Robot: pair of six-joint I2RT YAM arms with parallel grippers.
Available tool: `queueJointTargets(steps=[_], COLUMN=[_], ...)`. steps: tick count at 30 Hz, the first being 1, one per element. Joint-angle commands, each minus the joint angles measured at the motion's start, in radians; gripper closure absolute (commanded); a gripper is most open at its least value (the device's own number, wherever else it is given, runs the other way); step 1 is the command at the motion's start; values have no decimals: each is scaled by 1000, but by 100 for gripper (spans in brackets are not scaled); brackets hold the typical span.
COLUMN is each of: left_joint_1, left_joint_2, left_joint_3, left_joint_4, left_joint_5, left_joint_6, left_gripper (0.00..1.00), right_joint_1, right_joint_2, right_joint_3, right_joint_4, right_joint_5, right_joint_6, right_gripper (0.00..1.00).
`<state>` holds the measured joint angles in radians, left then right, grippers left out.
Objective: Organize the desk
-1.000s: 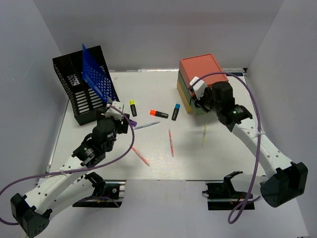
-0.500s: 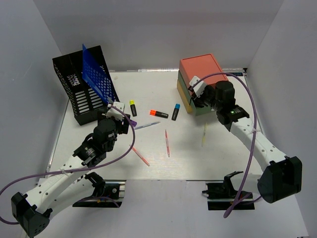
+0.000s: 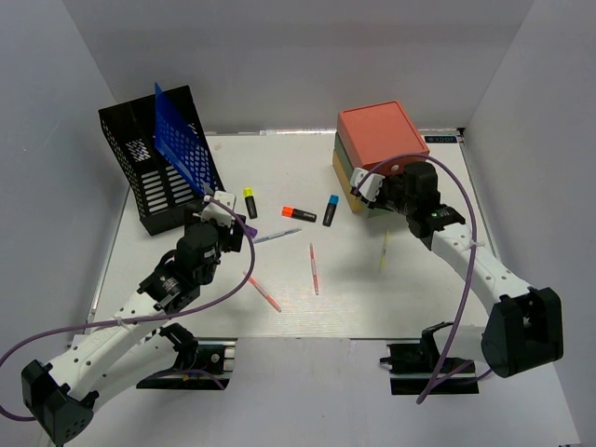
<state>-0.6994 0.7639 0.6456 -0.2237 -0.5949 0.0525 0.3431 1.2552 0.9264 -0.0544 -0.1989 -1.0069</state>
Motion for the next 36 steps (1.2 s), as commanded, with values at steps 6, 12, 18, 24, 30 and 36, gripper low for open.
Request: queueJointTargets(steps=[6, 12, 18, 24, 30, 36], left_joint_1=[3, 3, 3, 3, 15, 15], left_joint_2=[11, 20, 35, 63, 182, 311], left_joint_3=[-6, -8, -11, -11, 90, 201], left_joint_4=[18, 18, 23, 32, -26, -180], left_joint_5=[15, 26, 53, 99, 214, 201], left_joint_6=[1, -2, -3, -40, -219, -482], left_gripper=[12, 12, 16, 52, 94, 26], right_joint_1=[-29, -49, -52, -55, -62, -102], right_joint_2=[23, 1, -106, -218, -188, -154], right_joint_3=[-12, -14, -11, -30, -72, -90], right_joint_4=[-19, -28, -15, -5, -15, -12], right_joint_5=[-39, -63, -126, -263, -416, -608], right_joint_6=[-59, -32, 140, 623, 911, 952], right_gripper=[60, 29, 37, 100, 100, 42])
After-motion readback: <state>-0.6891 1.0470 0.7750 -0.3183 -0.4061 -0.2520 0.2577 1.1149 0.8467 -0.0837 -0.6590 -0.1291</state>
